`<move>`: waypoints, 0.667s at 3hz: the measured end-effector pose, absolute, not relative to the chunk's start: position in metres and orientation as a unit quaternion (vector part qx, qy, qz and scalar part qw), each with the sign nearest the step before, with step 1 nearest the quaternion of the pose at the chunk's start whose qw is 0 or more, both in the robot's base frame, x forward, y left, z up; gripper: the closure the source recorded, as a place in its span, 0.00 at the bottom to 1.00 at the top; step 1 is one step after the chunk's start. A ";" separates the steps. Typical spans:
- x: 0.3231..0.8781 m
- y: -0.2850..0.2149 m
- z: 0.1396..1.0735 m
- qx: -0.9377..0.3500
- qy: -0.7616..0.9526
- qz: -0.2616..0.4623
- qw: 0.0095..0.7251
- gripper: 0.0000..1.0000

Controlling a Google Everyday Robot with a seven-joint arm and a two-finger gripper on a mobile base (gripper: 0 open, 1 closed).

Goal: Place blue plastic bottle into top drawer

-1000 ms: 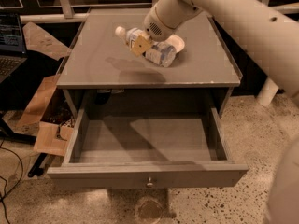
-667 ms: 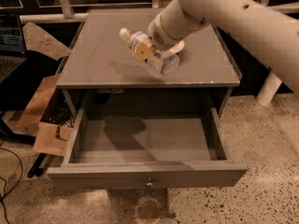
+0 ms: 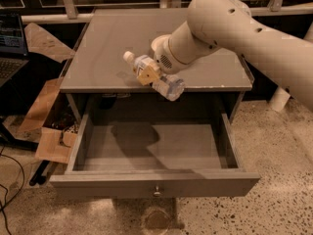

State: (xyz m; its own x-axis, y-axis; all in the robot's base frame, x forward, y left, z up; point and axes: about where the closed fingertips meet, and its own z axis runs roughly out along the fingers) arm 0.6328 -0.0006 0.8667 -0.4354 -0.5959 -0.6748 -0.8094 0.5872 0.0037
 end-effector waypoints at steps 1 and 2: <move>0.632 0.000 0.866 -0.423 0.831 0.167 0.321 1.00; 0.625 0.003 0.864 -0.434 0.828 0.176 0.309 1.00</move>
Offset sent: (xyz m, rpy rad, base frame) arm -0.0202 0.0069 -0.0036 -0.0016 0.0652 0.0860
